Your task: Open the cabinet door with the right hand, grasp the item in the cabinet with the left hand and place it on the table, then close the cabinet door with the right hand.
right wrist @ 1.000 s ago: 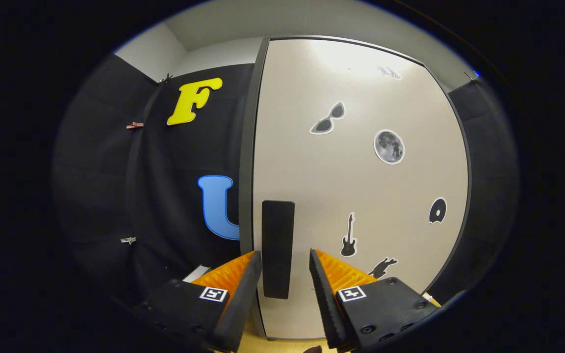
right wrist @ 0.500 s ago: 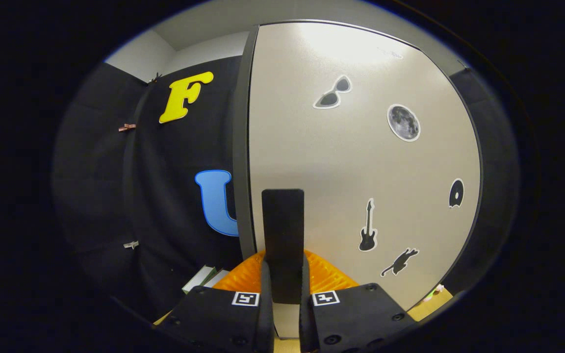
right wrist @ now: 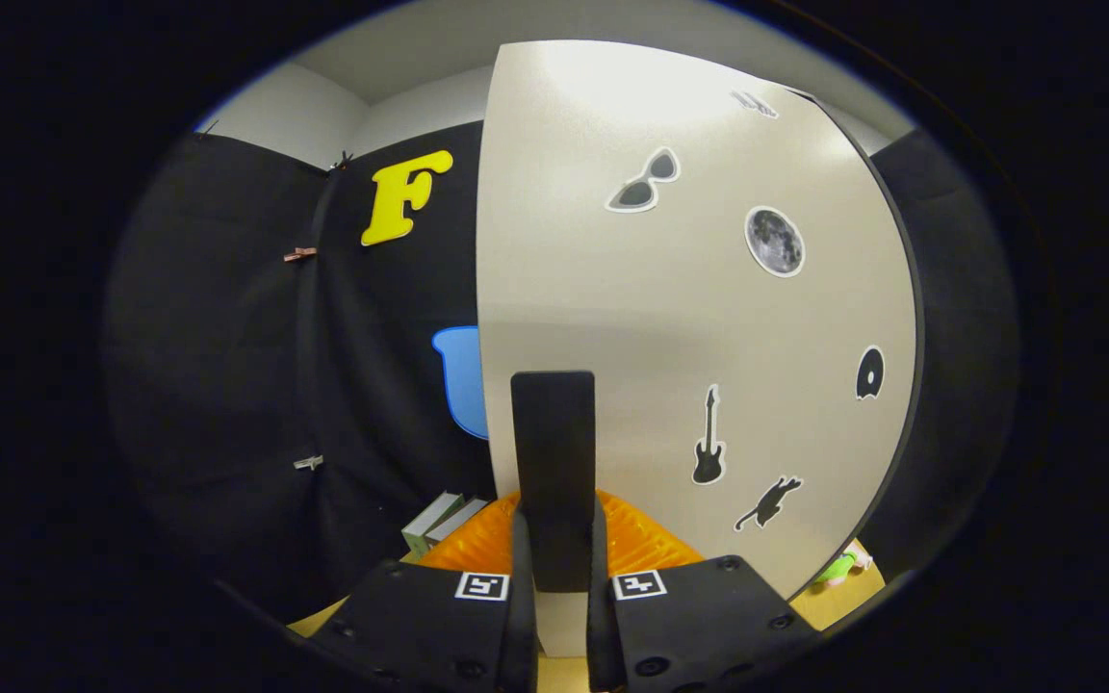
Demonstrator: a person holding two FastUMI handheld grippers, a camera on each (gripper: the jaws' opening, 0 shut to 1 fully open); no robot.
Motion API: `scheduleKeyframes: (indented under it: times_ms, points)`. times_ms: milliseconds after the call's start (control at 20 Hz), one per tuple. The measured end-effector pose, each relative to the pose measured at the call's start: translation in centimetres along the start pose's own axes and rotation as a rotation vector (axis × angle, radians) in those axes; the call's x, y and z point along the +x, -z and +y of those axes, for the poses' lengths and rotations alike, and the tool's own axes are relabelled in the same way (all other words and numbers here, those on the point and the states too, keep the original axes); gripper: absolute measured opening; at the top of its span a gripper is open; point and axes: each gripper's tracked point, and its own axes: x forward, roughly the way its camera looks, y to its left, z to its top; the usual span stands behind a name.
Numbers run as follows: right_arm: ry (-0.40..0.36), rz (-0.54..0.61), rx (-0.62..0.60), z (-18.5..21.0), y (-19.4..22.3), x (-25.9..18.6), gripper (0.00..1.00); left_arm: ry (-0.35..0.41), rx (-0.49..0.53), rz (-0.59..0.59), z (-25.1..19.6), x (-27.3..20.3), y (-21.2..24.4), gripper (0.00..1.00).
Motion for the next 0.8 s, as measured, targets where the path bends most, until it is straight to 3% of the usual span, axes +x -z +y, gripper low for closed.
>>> scheduleKeyframes:
  times_ms: [400,800]
  points:
    - [-0.065,0.007,0.056,-1.5,-0.2,-4.2,0.24,0.074,-0.027,-0.041,-5.2,0.1,-1.6,0.94]
    - [-0.071,0.004,0.065,-3.8,-0.4,-7.4,0.23,0.133,-0.044,-0.054,-10.3,0.7,-2.3,0.94]
